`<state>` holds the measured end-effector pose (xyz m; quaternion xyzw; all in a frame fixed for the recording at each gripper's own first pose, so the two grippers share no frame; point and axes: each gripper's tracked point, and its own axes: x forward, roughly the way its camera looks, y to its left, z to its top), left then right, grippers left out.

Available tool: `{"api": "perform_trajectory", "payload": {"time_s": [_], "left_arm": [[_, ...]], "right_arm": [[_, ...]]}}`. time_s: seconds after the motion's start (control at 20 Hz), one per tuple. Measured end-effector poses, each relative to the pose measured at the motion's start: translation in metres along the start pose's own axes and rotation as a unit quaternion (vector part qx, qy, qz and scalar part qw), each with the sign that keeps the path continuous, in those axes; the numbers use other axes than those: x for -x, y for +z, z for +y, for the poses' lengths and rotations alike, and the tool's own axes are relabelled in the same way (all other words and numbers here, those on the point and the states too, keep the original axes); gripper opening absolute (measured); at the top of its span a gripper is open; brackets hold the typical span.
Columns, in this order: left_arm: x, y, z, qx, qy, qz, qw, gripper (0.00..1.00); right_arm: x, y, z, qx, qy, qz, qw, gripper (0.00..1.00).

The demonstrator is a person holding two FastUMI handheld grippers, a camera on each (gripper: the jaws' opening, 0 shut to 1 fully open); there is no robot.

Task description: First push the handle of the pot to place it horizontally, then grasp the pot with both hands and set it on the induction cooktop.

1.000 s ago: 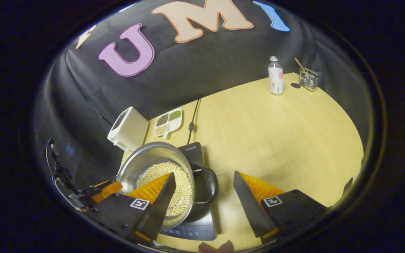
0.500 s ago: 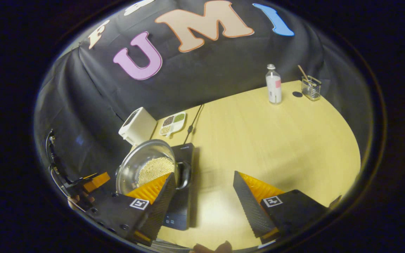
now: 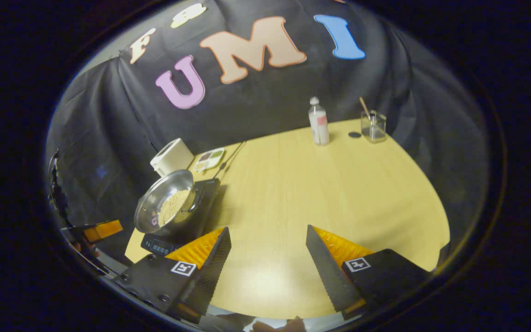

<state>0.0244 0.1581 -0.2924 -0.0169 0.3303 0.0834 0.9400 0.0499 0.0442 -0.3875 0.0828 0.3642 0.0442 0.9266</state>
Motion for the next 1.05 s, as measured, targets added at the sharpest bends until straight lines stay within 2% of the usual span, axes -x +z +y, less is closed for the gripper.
{"api": "perform_trajectory", "payload": {"time_s": [0.15, 0.2, 0.25, 0.35, 0.4, 0.45, 0.5, 0.6, 0.75, 0.8, 0.85, 0.9, 1.05], "left_arm": [[0.023, 0.043, -0.043, -0.007, -0.035, -0.049, 0.998, 0.97], [0.029, 0.057, -0.055, -0.006, -0.045, -0.067, 0.997, 0.98], [0.036, 0.07, -0.062, -0.004, -0.051, -0.081, 0.995, 0.98], [0.053, 0.099, -0.079, 0.003, -0.076, -0.111, 0.991, 0.98], [0.061, 0.114, -0.084, 0.013, -0.089, -0.128, 0.988, 0.98], [0.07, 0.128, -0.087, 0.024, -0.101, -0.141, 0.985, 0.97], [0.076, 0.129, -0.078, 0.035, -0.107, -0.149, 0.982, 0.97], [0.086, 0.139, -0.078, 0.047, -0.113, -0.165, 0.979, 0.97], [0.108, 0.156, -0.083, 0.033, -0.126, -0.199, 0.971, 0.96], [0.12, 0.167, -0.085, 0.022, -0.126, -0.225, 0.966, 0.96], [0.129, 0.177, -0.087, 0.009, -0.127, -0.248, 0.96, 0.93], [0.14, 0.186, -0.088, -0.011, -0.124, -0.278, 0.952, 0.93], [0.175, 0.199, -0.098, -0.042, -0.134, -0.351, 0.926, 0.92]], "right_arm": [[0.029, 0.037, -0.003, -0.009, 0.002, -0.035, 0.999, 0.93], [0.038, 0.047, -0.002, -0.014, 0.001, -0.045, 0.999, 1.0], [0.046, 0.057, -0.003, -0.017, 0.0, -0.055, 0.998, 0.92], [0.06, 0.068, -0.002, -0.022, -0.005, -0.059, 0.998, 0.93], [0.067, 0.076, 0.0, -0.023, -0.007, -0.065, 0.998, 1.0], [0.074, 0.084, 0.002, -0.02, -0.008, -0.072, 0.997, 1.0], [0.084, 0.092, 0.007, -0.015, -0.01, -0.082, 0.996, 0.93], [0.102, 0.108, 0.014, -0.005, -0.016, -0.104, 0.994, 0.92], [0.137, 0.136, 0.036, 0.004, -0.013, -0.156, 0.988, 0.93], [0.15, 0.144, 0.041, 0.008, -0.012, -0.177, 0.984, 0.93], [0.165, 0.154, 0.048, 0.013, -0.012, -0.202, 0.979, 1.0], [0.179, 0.161, 0.051, 0.021, -0.016, -0.227, 0.974, 0.92], [0.216, 0.169, 0.061, 0.026, -0.011, -0.305, 0.952, 0.92]]}}
